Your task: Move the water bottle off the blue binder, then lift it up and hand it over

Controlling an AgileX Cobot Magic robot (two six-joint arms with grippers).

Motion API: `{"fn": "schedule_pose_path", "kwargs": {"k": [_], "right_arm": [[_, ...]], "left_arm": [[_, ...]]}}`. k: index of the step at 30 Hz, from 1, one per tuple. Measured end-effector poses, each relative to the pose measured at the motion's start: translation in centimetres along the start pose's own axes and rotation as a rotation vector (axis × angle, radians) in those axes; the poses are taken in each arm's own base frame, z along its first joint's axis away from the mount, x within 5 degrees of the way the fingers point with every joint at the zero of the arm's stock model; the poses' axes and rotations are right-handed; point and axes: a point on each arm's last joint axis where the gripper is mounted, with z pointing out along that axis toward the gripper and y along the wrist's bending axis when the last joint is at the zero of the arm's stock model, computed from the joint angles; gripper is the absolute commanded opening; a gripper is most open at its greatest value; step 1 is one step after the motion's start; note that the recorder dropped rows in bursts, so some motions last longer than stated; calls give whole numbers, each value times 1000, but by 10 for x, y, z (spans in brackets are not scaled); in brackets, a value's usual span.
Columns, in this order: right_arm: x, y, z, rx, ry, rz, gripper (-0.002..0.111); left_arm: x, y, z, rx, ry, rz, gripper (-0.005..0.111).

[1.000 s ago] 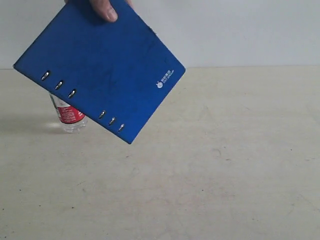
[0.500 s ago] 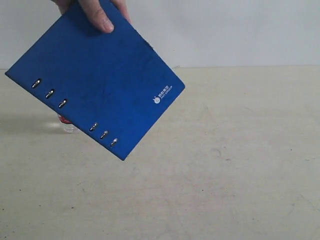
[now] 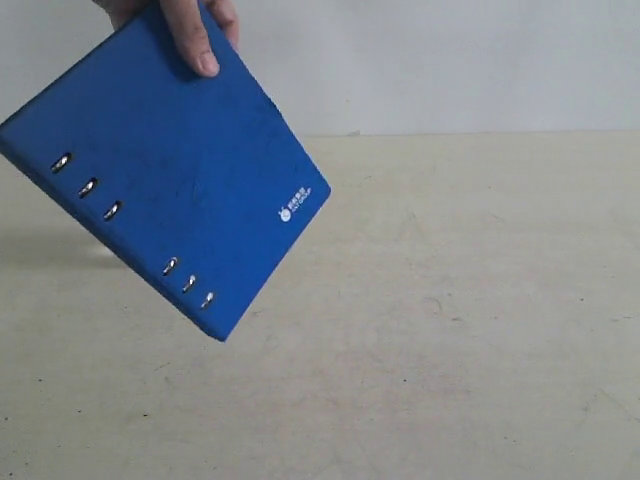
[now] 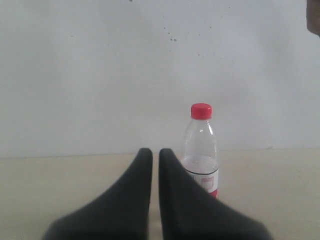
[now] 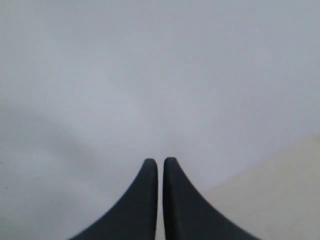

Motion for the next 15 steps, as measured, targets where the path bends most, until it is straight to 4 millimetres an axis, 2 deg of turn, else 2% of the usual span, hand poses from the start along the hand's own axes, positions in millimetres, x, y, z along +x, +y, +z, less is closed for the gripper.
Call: {"fn": "schedule_pose_path", "kwargs": {"k": [3, 8, 11, 15], "right_arm": [[-10, 6, -23, -65, -126, -93, 0], [-13, 13, -28, -113, -119, -166, 0], [-8, 14, -27, -129, -75, -247, 0], [18, 2, -23, -86, 73, -359, 0]], "left_arm": [[0, 0, 0, 0, 0, 0, 5], [0, 0, -1, 4, -10, -2, 5], [0, 0, -1, 4, -12, -2, 5], [0, 0, -1, 4, -12, -2, 5]]}}
